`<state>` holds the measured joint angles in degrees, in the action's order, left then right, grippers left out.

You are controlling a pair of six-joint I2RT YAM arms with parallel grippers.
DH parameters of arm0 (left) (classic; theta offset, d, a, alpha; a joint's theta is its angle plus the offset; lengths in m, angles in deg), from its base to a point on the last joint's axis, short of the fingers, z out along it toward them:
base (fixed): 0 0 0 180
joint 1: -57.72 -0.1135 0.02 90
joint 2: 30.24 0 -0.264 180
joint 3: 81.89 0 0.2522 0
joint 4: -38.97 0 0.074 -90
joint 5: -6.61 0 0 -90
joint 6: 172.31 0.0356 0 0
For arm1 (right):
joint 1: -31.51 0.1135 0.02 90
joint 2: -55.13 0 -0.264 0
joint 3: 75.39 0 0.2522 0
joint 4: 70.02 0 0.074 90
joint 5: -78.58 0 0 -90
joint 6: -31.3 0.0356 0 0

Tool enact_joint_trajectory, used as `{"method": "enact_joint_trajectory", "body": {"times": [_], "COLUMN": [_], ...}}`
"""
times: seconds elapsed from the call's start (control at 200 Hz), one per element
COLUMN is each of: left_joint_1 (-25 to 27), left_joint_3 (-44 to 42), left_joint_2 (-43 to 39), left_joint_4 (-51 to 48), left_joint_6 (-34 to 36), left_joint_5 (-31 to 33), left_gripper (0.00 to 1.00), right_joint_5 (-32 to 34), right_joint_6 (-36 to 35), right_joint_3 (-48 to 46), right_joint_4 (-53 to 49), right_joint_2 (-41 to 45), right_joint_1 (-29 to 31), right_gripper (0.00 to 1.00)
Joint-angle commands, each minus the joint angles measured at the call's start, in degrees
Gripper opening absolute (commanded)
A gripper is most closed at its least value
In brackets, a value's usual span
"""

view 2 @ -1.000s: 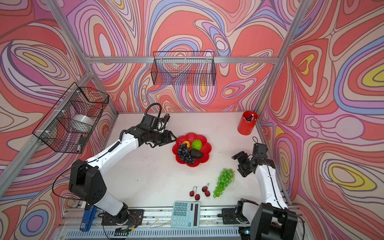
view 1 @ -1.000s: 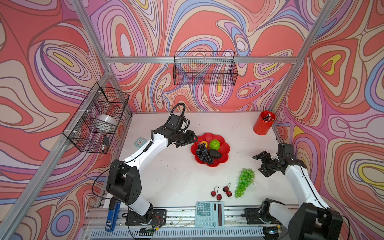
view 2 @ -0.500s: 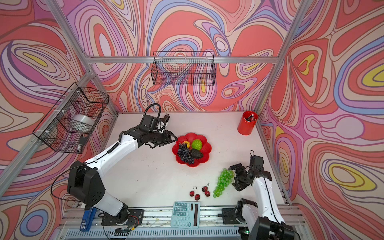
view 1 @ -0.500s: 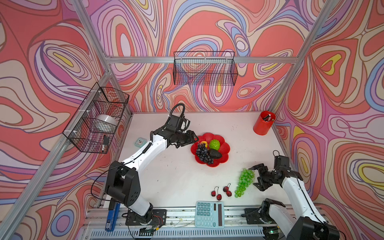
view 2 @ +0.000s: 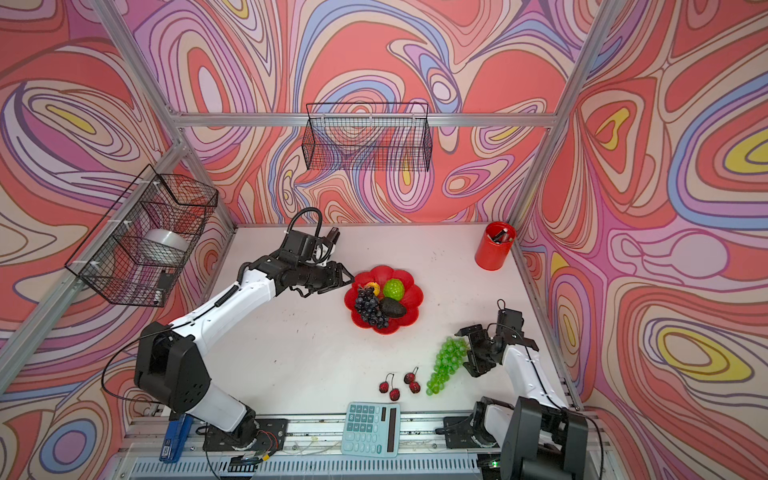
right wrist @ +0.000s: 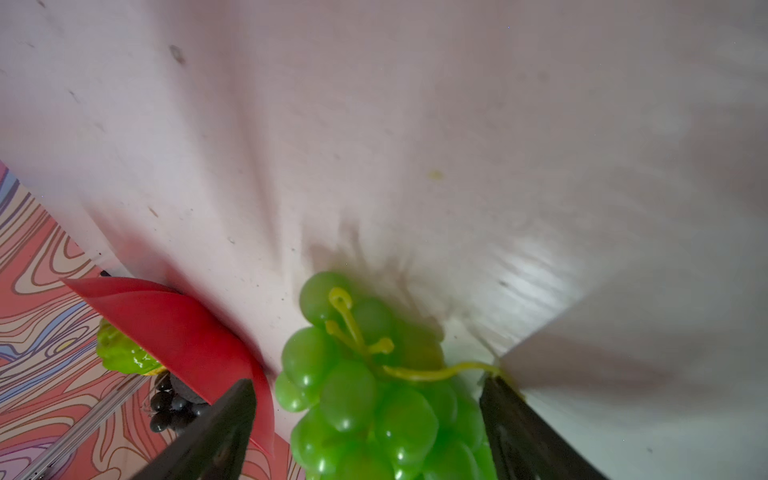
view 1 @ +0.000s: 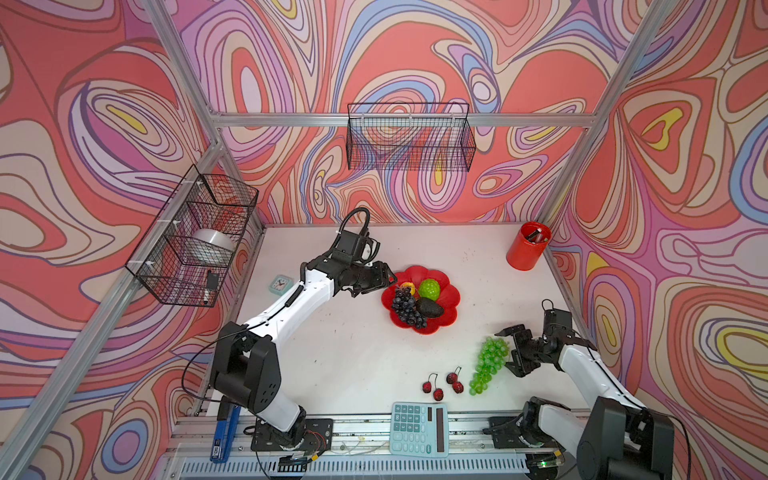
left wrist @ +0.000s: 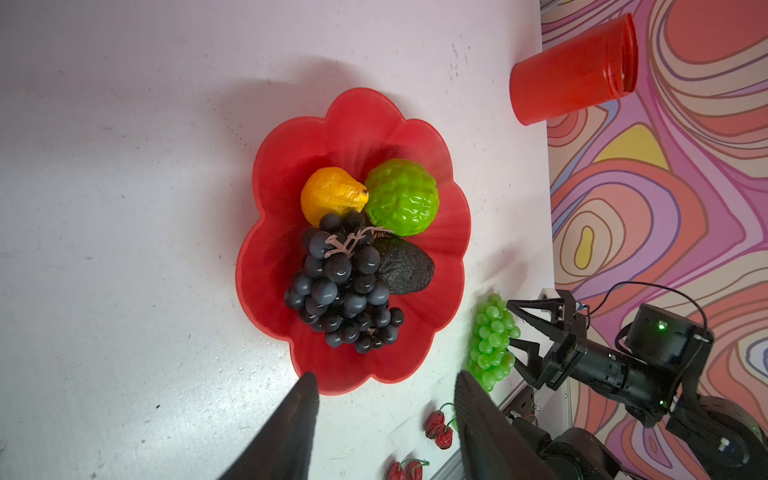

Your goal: Place and organize the fake fruits in the fruit bowl

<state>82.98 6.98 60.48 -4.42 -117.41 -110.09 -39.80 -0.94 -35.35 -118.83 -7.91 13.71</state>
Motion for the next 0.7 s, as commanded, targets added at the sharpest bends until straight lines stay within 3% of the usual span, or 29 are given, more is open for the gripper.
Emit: {"method": "enact_joint_trajectory", "body": {"times": [0.0,0.22,0.696], "left_joint_1": [0.32,0.42,0.67], "left_joint_3": [1.60,2.71,4.05], "left_joint_2": [-1.86,-1.21,-0.54], "left_joint_4": [-2.70,-3.55,-4.64], "left_joint_6": [1.02,0.81,0.34], "left_joint_5": [1.45,1.37,2.58], "left_gripper": [0.56,0.56,0.56], "right_joint_5": [4.30,6.21,0.46], "right_joint_6": [-2.45,-6.40,-9.88], "right_joint_3": [2.08,5.51,7.09], "right_joint_4": [3.89,7.41,14.12], "right_joint_2": [-2.21,-8.42,-15.61], "right_joint_1": [-0.37,-0.46,-0.47], "right_gripper": [0.88,0.84,0.52]}}
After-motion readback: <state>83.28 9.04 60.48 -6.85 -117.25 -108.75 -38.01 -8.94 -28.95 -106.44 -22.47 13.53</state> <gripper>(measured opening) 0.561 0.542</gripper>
